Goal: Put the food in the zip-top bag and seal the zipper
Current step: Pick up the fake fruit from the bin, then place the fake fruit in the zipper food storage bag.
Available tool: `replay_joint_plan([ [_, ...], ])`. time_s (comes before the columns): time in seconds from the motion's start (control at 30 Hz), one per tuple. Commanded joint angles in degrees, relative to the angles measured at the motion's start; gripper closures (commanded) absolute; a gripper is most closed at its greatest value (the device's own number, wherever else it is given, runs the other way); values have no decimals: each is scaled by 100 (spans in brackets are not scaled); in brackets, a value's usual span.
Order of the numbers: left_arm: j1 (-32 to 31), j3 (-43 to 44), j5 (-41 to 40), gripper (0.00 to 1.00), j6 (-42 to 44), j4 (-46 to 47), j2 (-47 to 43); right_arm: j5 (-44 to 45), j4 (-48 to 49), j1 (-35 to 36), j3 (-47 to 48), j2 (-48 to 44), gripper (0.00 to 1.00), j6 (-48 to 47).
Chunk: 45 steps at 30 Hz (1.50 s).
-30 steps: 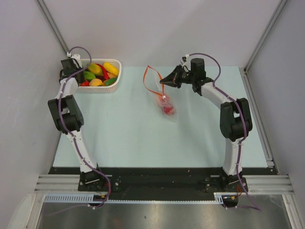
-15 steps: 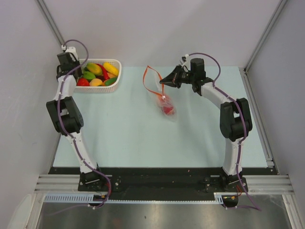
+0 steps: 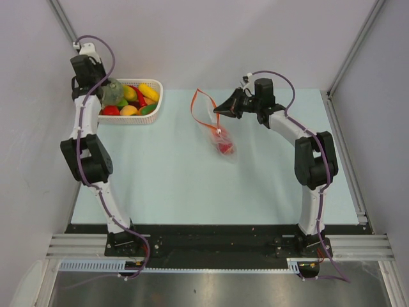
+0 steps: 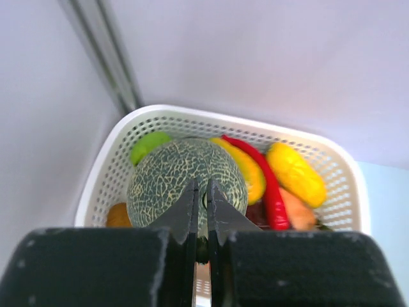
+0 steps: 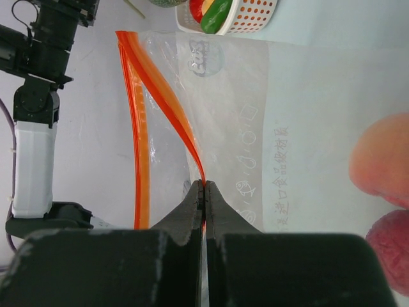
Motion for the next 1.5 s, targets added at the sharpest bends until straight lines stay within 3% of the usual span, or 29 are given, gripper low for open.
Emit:
replay_joint_plan([
  [0.0,-224,389,448,100,-416,240,-783,-63,120,48,239,-84,100,-80],
  [0.43,-1199,880,2443,100,-1585,-348,-1777,-116,191,259,441,-199,100,307],
  [0.77,-2306,882,3560,100,-2877,46,-1847,-230,322,233,494,-120,100,403],
  [1.13,-3037,-120,3973,100,-3422,855,-1715,-238,173,-101,257,-111,100,315],
  [1.23,-3063,-769,4026,100,-3501,917,-1820,-265,278,-172,186,-137,100,412],
  [1.37,-3011,-1867,3992,100,-3089,742,-2127,-300,331,-303,90,-207,100,447],
  [1.47,-2906,-2081,3894,100,-2834,453,-2330,-300,322,-365,54,-251,100,430],
])
